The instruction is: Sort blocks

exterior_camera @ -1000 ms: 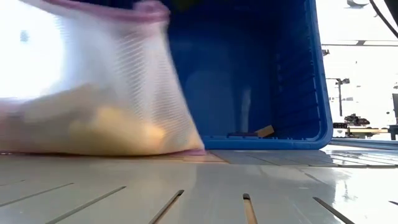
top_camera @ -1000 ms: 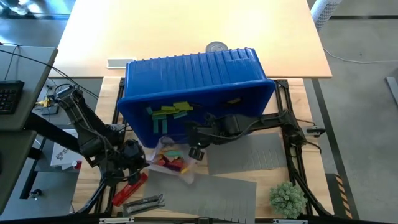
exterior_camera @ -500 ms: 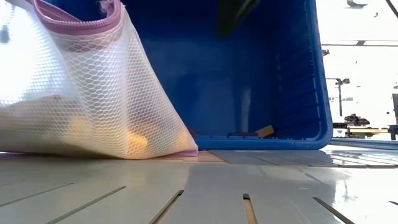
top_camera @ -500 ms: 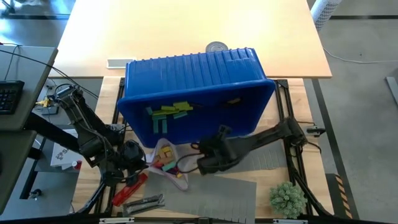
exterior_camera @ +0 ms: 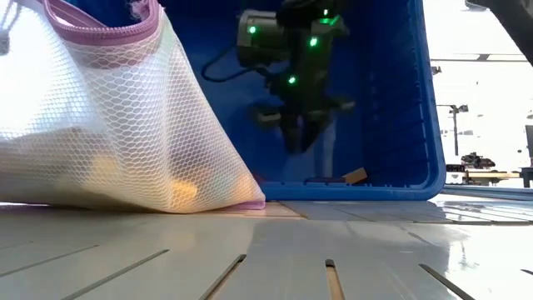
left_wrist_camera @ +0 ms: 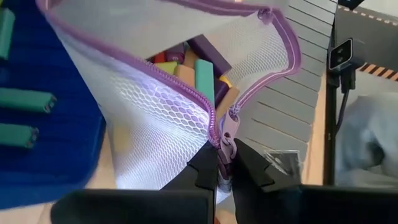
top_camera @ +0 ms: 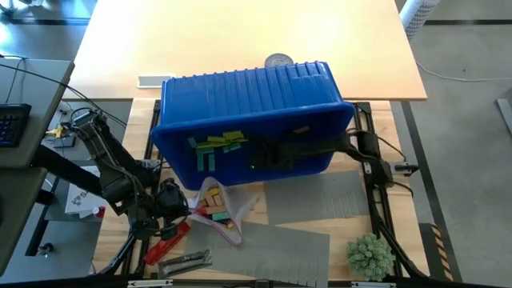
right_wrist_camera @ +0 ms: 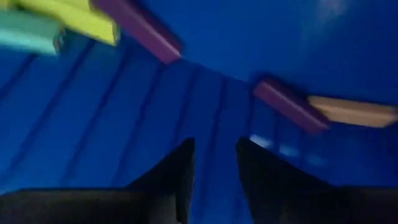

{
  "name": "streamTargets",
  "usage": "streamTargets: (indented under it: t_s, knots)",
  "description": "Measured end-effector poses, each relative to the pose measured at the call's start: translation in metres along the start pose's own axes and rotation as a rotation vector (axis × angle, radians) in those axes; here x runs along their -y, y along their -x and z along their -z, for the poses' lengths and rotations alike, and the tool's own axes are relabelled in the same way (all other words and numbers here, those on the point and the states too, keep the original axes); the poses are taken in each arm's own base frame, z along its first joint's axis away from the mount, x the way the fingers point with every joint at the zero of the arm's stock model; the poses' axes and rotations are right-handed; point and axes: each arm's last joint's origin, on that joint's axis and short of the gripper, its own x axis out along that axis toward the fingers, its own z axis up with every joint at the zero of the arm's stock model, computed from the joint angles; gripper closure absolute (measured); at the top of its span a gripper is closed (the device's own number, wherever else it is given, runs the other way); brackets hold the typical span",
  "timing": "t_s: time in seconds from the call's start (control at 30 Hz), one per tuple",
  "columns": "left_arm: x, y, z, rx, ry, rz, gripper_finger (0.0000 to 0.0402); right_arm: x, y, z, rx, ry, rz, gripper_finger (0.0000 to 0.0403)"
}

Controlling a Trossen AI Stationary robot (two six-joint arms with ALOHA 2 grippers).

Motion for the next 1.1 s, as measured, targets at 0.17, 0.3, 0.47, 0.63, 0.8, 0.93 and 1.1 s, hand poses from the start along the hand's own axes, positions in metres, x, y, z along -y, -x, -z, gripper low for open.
streamTargets:
  t_s: [0.17, 0.3, 0.47, 0.63, 0.8, 0.93, 1.1]
  knots:
    - [0.000, 0.000, 0.000, 0.005, -0.061, -0.003, 0.0401, -0.011, -0.020, -0.025, 0.097, -0.006, -0.204, 0.0299]
    - [0.001, 0.000, 0.001, -0.049, -0.057, 0.028, 0.0401, -0.027, -0.023, -0.047, 0.279, -0.047, -0.458, 0.0299]
    - [0.002, -0.001, 0.003, -0.077, 0.003, 0.036, 0.0401, -0.036, -0.029, -0.064, 0.459, -0.078, -0.640, 0.0299]
    - [0.002, -0.001, 0.002, -0.059, 0.016, 0.027, 0.0401, -0.045, -0.058, -0.063, 0.480, -0.152, -0.664, 0.0299]
    - [0.001, -0.001, 0.001, -0.021, 0.016, 0.007, 0.0401, -0.052, -0.068, -0.062, 0.575, -0.204, -0.641, 0.0299]
    - [0.000, -0.001, 0.000, 0.021, 0.017, -0.015, 0.0401, -0.055, -0.080, -0.056, 0.585, -0.212, -0.542, 0.0299]
    - [0.000, -0.001, -0.002, 0.059, 0.041, -0.034, 0.0401, -0.053, -0.095, -0.048, 0.505, -0.216, -0.470, 0.0300]
